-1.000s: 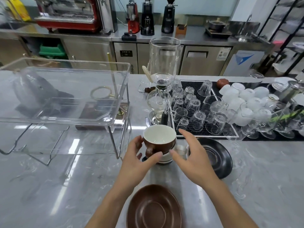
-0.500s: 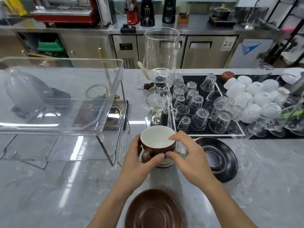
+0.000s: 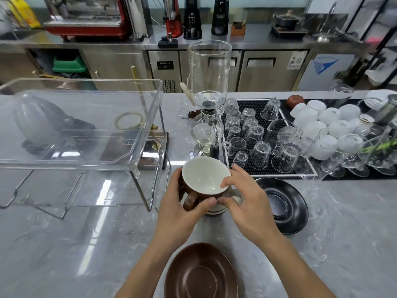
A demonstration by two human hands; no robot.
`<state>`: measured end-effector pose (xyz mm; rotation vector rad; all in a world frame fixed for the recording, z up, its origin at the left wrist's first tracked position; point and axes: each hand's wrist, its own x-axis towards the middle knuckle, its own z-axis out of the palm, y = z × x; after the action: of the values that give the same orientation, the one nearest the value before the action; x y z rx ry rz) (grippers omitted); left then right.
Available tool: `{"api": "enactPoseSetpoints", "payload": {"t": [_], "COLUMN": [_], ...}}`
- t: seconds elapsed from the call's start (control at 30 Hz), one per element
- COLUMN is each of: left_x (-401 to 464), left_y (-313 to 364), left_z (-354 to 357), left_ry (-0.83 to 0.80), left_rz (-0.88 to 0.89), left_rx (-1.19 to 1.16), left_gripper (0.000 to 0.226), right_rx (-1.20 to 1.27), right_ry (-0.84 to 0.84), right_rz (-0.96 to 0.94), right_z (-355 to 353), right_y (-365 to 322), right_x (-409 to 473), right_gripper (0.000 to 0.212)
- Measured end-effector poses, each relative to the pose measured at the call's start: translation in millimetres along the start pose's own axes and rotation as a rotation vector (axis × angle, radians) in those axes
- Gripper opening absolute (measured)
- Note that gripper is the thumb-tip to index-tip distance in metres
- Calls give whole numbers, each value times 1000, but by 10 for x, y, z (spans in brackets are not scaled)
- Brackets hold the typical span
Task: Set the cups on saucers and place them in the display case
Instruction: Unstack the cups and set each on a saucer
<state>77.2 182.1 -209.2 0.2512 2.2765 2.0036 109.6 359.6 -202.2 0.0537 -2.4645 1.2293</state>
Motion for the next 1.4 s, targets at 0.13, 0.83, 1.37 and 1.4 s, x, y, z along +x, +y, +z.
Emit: {"api": "enactPoseSetpoints", "payload": {"t": [0.13,0.83,1.37,1.4], "left_x": [-77,-717,-1081,-1089], "left_y": [82,73,-197,-228], "left_z": [-39,-259,-575,-590], "left_ry": [-8,-74,-224,-240], "left_rz": [19,101,84,84], "left_rx": [-16,59,292,305], "left_gripper": [85,80,75,75], "right_rx": [-33,-143,-197,-204], "right_ry": [24,41,69,66], "right_rz": [-35,-120,-38,-25], "right_z": [-54,-160,116,135], "right_y": [-71,-462,-494,-497], "right_x": [-25,-628,-1278,-1318], "right_gripper": [28,26,33,35]}}
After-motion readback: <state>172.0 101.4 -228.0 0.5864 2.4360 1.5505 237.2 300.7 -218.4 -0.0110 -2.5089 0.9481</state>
